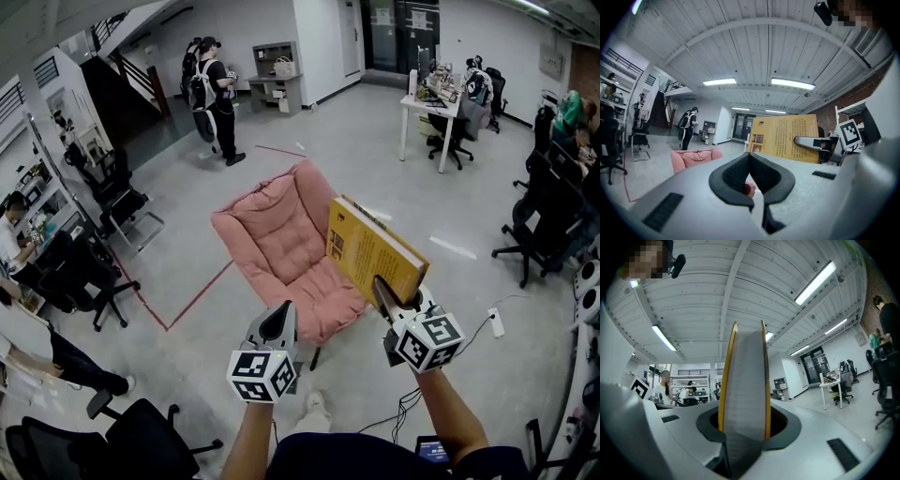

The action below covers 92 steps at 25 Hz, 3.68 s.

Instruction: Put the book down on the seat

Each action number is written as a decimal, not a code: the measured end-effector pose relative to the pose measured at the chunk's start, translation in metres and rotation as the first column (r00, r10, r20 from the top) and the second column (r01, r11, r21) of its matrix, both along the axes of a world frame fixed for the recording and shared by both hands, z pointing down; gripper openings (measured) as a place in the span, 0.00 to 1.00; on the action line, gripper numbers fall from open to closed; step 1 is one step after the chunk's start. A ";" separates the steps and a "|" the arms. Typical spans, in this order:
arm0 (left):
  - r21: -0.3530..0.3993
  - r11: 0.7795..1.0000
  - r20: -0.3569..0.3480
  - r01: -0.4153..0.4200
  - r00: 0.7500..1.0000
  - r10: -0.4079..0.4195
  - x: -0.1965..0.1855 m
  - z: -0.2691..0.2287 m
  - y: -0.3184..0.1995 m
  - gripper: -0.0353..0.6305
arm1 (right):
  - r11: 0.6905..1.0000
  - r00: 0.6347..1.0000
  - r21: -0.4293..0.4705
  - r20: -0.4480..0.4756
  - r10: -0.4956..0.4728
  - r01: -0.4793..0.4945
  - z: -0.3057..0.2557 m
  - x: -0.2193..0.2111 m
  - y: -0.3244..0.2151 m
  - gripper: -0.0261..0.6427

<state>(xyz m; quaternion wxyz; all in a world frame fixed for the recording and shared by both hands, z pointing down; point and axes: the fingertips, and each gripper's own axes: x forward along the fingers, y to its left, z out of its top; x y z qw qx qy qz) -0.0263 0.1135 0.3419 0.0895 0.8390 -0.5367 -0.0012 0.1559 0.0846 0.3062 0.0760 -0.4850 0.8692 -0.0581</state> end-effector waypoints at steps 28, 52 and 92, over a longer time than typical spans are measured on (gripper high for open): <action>-0.016 0.999 -0.012 -0.043 0.999 0.043 -0.046 -0.012 -0.117 0.05 | 0.999 0.999 -0.024 -0.010 0.036 -0.037 -0.013 -0.050 -0.111 0.26; -0.031 0.996 -0.031 -0.089 0.996 0.088 -0.091 -0.005 -0.201 0.05 | 0.995 0.996 -0.054 -0.037 0.083 -0.085 -0.006 -0.095 -0.186 0.26; -0.089 0.990 -0.062 -0.111 0.992 0.105 -0.092 0.022 -0.251 0.05 | 0.992 0.995 -0.087 -0.030 0.091 -0.093 0.014 -0.101 -0.241 0.26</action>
